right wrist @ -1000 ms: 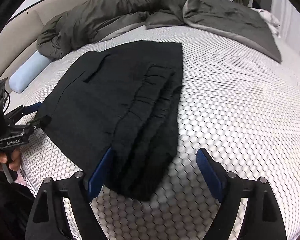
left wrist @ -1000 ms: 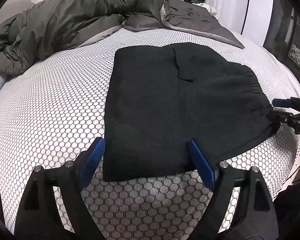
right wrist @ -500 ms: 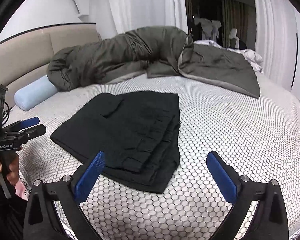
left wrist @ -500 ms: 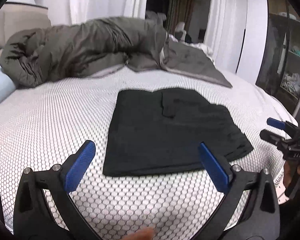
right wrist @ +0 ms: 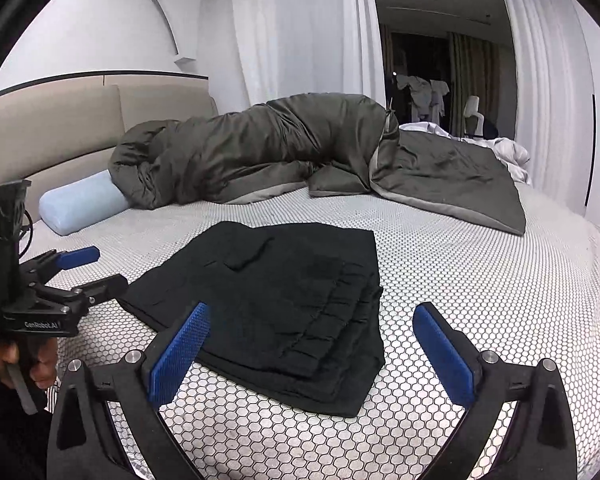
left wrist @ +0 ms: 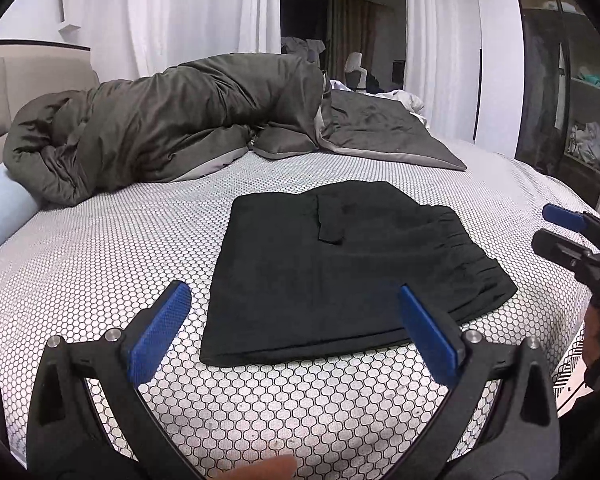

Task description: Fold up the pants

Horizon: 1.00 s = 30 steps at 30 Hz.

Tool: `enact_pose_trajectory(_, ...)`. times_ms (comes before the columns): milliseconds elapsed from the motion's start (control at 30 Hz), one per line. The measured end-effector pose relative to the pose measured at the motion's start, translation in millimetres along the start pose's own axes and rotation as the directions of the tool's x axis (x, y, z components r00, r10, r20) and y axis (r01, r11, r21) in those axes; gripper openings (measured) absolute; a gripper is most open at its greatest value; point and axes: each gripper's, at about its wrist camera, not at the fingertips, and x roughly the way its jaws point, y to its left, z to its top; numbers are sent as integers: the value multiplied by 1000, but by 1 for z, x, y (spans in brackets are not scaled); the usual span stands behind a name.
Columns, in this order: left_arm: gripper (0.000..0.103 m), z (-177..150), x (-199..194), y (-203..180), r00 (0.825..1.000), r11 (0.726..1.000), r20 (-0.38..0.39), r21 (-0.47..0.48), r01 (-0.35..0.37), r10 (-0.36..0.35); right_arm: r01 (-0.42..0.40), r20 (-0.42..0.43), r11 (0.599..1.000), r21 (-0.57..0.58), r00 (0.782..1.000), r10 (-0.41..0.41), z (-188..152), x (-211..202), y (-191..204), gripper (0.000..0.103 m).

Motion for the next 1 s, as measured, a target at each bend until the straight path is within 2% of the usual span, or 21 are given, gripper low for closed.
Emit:
enact_pose_trajectory(267,102,-1,-3,2,1000,1000,7,4,9,-9,-10,4,999,30,1000,10,0,-1,-5,103)
enact_pose_trajectory(1000,102,0,-4,8,1000,1000,-2,-4,6,-6,3,-5,1000,12,1000,-2,-3,1,2,103)
